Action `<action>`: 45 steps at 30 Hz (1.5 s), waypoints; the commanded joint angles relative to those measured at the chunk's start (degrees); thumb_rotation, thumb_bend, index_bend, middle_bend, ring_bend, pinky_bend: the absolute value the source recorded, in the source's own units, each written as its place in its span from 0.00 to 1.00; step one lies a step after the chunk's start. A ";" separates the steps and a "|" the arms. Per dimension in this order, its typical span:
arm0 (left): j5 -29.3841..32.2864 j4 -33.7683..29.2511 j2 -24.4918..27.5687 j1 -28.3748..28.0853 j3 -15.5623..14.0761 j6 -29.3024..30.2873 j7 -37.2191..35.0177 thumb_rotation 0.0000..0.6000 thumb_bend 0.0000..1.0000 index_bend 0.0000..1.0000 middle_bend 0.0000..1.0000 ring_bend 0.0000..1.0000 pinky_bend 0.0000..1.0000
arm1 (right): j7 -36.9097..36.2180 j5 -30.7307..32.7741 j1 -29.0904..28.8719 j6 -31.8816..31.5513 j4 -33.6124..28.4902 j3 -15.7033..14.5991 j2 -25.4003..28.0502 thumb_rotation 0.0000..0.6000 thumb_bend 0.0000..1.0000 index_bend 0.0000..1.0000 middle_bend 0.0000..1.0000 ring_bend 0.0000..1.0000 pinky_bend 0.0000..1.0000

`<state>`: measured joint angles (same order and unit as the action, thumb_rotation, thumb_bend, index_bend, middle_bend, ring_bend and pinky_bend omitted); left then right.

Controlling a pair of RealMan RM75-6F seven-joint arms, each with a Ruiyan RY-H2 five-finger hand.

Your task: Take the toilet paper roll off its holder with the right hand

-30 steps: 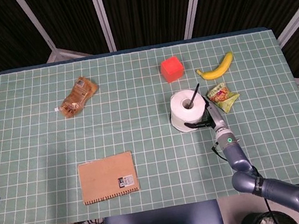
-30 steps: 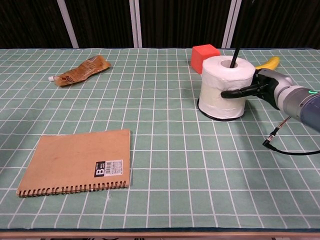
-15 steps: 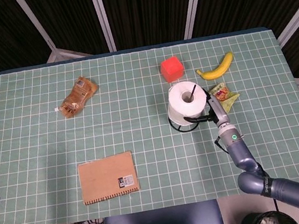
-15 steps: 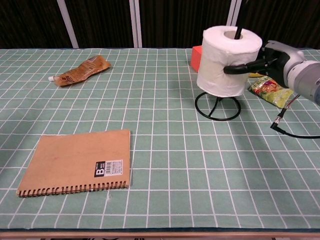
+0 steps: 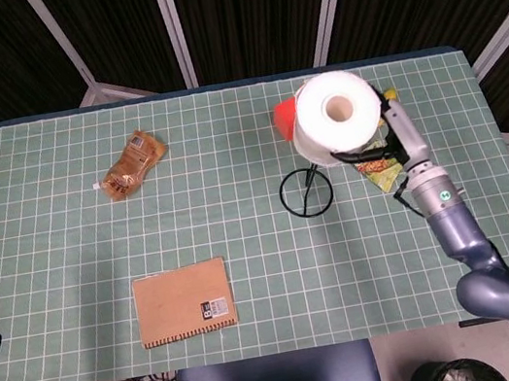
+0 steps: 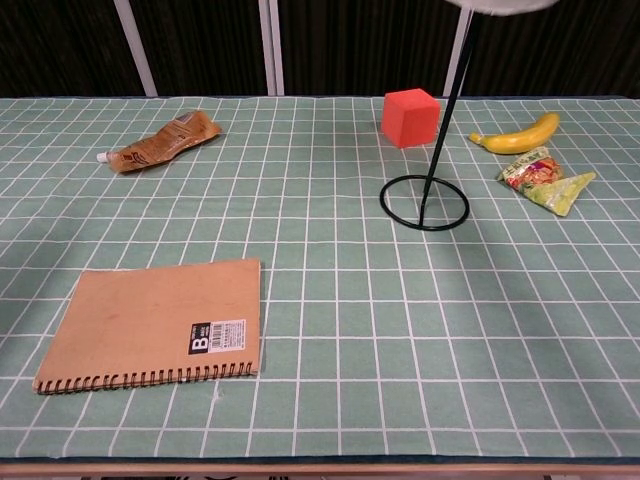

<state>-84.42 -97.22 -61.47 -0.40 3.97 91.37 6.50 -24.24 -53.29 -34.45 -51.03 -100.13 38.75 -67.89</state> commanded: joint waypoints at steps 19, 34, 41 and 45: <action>-0.57 -0.20 -0.31 0.16 -0.21 0.38 0.89 1.00 0.22 0.09 0.00 0.00 0.03 | -2.32 7.85 9.21 3.07 1.98 -0.98 15.30 1.00 0.10 0.21 0.20 0.30 0.19; -0.43 -0.15 -0.39 0.00 -0.12 0.08 0.88 1.00 0.22 0.09 0.00 0.00 0.03 | -19.38 -18.83 20.09 -1.47 4.52 -16.86 6.75 1.00 0.11 0.21 0.19 0.26 0.19; -0.37 -0.06 -0.26 -0.05 -0.07 -0.03 0.43 1.00 0.22 0.09 0.00 0.00 0.03 | -20.07 -25.24 21.52 -6.21 3.41 -23.35 -0.28 1.00 0.11 0.21 0.19 0.22 0.18; -0.29 0.00 -0.13 0.02 0.05 0.13 0.00 1.00 0.22 0.09 0.00 0.00 0.03 | -20.87 -25.47 20.35 -5.70 4.53 -25.20 -4.50 1.00 0.11 0.21 0.19 0.21 0.16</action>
<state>-84.71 -97.23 -61.61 -0.39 4.01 91.49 6.52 -44.59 -78.23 -13.57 -56.71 -96.21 14.79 -70.47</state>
